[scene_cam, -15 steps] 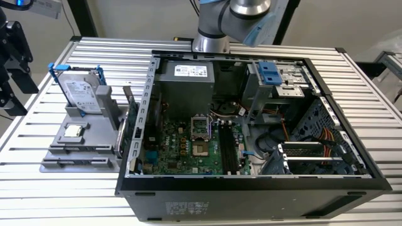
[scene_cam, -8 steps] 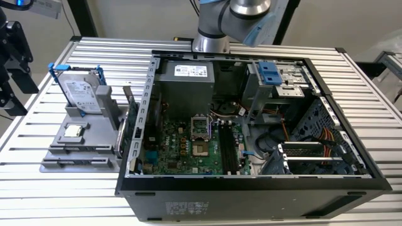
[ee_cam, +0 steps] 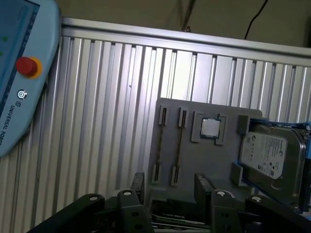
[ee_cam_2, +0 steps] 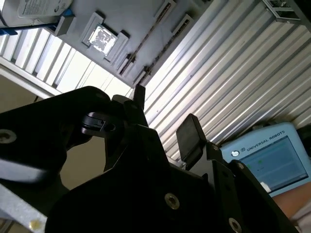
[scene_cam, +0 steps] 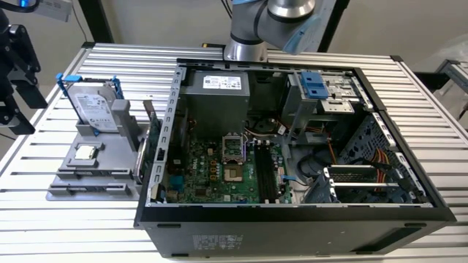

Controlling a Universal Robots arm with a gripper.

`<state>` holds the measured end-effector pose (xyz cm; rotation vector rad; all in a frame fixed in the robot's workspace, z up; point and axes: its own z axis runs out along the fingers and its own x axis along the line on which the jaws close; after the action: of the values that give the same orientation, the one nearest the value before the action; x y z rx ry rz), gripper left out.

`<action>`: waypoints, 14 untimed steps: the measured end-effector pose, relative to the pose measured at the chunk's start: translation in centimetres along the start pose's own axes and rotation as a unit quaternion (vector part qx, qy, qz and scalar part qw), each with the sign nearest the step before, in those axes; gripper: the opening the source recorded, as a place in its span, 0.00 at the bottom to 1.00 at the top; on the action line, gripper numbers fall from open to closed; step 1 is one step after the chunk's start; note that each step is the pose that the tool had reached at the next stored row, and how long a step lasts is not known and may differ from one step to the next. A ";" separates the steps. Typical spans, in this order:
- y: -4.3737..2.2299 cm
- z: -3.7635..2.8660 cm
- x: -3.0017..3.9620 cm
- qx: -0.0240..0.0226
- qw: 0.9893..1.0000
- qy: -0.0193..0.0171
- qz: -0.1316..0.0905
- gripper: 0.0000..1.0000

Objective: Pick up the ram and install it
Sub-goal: 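Pick up the ram and move it above insertion slot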

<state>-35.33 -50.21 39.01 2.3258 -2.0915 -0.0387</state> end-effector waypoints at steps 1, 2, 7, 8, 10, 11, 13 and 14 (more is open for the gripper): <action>0.00 0.02 0.00 0.001 1.000 -0.001 0.001 1.00; -0.01 0.05 0.00 0.002 1.000 -0.001 0.003 1.00; -0.01 0.16 0.01 0.003 1.000 -0.002 0.016 1.00; -0.01 0.19 0.00 0.003 1.000 -0.002 0.018 1.00; -0.01 0.26 0.00 0.003 1.000 -0.002 0.019 1.00; -0.01 0.29 0.00 0.003 1.000 -0.002 0.019 1.00; -0.01 0.38 0.00 0.004 1.000 -0.002 0.019 1.00; -0.01 0.43 0.00 0.004 1.000 -0.002 0.019 1.00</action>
<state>-35.33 -50.21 38.58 2.2909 -2.1419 -0.0351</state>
